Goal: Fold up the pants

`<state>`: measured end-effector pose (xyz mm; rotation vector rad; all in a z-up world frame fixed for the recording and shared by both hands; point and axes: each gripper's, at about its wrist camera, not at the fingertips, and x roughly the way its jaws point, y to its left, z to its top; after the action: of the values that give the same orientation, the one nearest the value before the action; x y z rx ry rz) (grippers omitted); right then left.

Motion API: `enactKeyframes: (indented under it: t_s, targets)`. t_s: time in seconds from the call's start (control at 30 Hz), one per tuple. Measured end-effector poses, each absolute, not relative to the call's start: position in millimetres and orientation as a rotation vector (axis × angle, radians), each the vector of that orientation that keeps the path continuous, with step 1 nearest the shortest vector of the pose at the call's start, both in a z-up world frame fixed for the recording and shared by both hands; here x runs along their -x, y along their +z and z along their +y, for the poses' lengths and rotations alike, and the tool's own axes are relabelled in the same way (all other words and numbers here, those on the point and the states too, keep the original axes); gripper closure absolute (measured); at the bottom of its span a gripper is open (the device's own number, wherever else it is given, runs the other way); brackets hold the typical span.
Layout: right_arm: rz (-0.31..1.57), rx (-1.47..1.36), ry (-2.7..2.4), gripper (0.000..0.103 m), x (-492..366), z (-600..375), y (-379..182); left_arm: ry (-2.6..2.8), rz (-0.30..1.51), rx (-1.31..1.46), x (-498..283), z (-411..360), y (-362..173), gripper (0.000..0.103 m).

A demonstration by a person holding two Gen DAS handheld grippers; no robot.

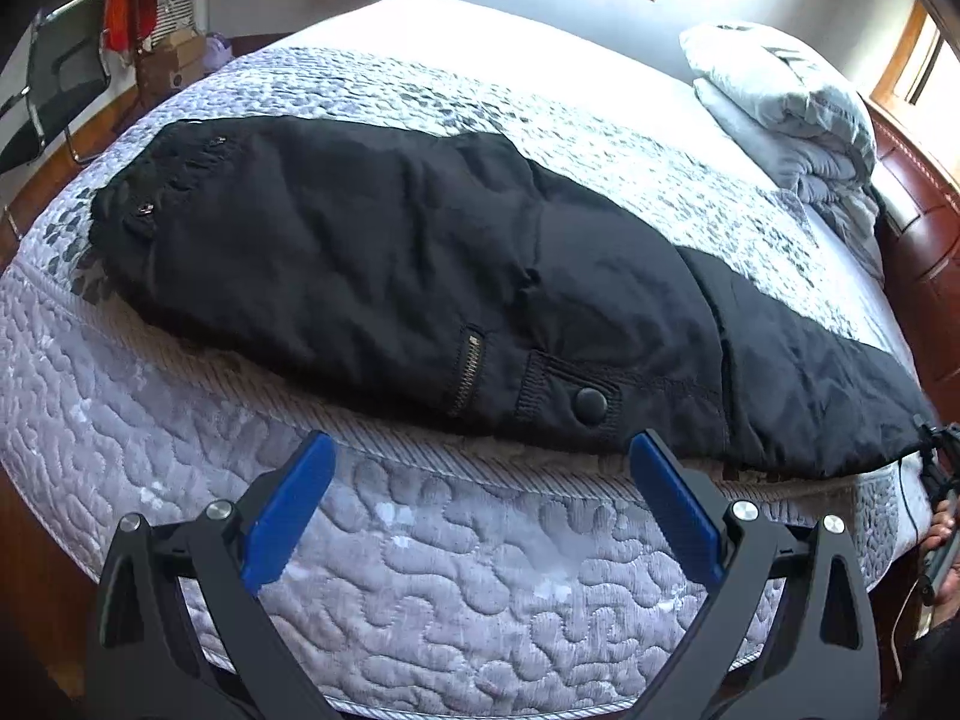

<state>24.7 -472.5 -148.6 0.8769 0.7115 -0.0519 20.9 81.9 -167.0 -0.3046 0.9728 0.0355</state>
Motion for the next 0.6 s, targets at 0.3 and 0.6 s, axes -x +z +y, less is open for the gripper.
enactKeyframes:
  t_s: [0.3, 0.6]
  targets:
    - [0.687, -0.527, 0.101, 0.092, -63, -350, -47, 0.083, 0.919, 0.421, -4, 121, -162, 0.005]
    - [0.753, -0.132, 0.141, 0.092, -70, -226, -36, 0.123, 0.885, 0.423, 17, 144, -159, 0.005]
